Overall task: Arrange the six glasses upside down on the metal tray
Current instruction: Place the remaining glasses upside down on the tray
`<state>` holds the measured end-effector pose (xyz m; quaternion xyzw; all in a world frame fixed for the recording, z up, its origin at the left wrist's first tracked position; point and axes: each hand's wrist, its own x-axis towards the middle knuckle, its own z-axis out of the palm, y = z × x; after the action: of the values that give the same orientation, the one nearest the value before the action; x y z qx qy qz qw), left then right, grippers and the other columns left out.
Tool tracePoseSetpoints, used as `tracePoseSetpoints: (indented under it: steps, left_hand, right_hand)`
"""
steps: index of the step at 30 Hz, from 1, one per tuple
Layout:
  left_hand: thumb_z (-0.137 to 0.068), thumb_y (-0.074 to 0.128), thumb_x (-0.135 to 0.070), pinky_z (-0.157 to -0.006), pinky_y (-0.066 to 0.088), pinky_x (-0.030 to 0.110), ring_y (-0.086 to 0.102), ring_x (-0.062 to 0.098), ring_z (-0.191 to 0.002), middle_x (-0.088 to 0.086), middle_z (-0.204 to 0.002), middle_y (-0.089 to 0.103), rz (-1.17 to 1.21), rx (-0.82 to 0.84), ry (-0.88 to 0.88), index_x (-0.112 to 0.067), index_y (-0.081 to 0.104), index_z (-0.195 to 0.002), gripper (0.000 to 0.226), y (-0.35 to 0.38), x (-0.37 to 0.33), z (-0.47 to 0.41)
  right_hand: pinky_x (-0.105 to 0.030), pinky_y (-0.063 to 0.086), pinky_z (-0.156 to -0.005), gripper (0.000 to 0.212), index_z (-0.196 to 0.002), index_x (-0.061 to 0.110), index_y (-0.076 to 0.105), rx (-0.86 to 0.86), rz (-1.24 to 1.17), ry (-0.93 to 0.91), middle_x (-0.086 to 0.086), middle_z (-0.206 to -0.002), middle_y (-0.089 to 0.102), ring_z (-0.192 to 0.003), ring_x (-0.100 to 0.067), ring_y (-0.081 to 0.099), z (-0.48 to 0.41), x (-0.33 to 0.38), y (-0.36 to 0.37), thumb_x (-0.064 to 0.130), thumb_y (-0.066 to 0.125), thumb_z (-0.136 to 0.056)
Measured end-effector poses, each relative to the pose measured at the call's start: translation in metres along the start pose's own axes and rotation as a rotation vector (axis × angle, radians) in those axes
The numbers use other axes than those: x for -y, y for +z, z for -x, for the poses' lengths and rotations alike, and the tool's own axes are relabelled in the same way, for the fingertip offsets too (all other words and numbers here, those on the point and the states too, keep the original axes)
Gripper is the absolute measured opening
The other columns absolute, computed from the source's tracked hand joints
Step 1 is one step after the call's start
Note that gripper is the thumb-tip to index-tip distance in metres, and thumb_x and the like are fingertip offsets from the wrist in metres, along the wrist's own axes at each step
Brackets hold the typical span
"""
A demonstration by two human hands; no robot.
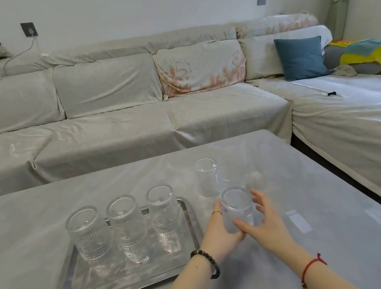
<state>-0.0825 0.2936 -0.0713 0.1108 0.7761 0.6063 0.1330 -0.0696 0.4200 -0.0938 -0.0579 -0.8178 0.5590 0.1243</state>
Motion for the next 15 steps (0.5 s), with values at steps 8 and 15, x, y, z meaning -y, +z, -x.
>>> tracePoseSetpoints:
  steps: [8,15]
  left_hand:
    - [-0.070,0.072,-0.005,-0.087,0.042,0.016,0.050,0.006,-0.104,-0.004,-0.121,0.051,-0.074,-0.080,0.029,-0.025,0.034,-0.127,0.072,0.006,0.020,-0.013]
    - [-0.065,0.075,-0.003,-0.068,0.050,0.010,0.062,-0.008,-0.087,-0.021,-0.099,0.064,0.136,-0.161,0.122,-0.027,0.045,-0.120,0.067,-0.021,-0.003,-0.004]
  right_hand:
    - [-0.031,0.048,-0.087,0.076,-0.121,0.020,0.045,0.042,-0.024,0.069,0.006,-0.108,0.055,-0.101,-0.013,0.052,-0.015,-0.012,0.009,0.016,0.084,-0.057]
    - [-0.017,0.048,-0.070,0.069,-0.113,0.034,0.047,-0.030,-0.132,-0.063,0.021,-0.101,0.057,-0.097,0.003,0.055,-0.012,0.029,0.021,0.025,0.084,-0.055]
